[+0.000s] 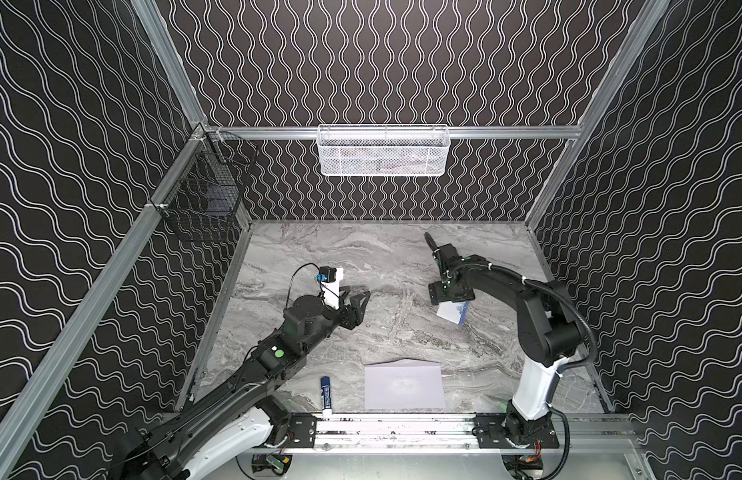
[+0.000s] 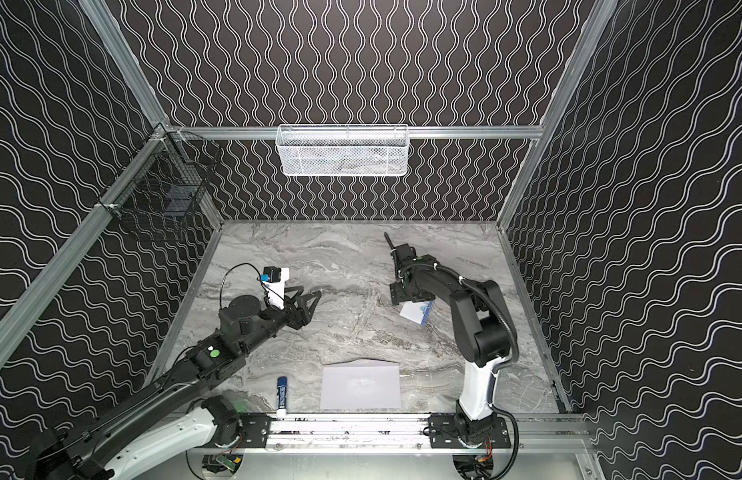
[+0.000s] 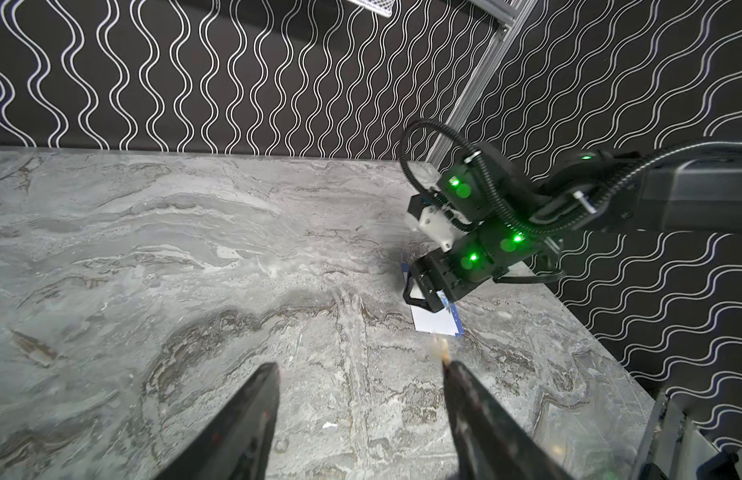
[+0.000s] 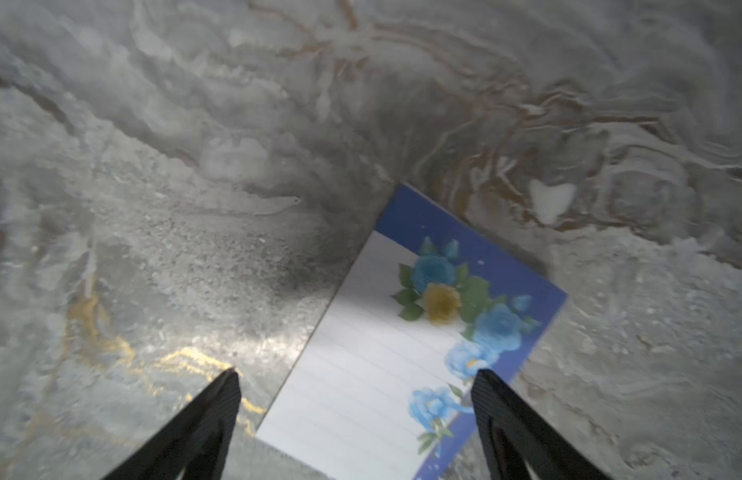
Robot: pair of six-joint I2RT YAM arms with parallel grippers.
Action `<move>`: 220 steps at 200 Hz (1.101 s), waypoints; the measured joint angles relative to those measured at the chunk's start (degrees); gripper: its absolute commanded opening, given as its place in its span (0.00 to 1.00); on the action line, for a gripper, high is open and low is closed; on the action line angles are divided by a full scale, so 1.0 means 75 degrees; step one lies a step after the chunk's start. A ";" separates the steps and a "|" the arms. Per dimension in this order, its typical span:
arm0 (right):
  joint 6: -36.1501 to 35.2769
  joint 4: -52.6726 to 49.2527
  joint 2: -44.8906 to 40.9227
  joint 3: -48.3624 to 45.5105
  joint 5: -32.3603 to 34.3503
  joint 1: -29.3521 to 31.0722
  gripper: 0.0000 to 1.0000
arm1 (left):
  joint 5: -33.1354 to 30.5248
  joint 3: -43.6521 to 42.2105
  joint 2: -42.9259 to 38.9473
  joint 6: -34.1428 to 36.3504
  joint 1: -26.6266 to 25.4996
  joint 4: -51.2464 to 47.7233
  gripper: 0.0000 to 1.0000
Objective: Place the letter into the envelope and seal it
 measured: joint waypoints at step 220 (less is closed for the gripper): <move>0.0102 0.0399 -0.1326 -0.1795 0.0455 -0.0338 0.96 | -0.0149 -0.0079 -0.0050 -0.0361 0.0003 -0.0420 0.76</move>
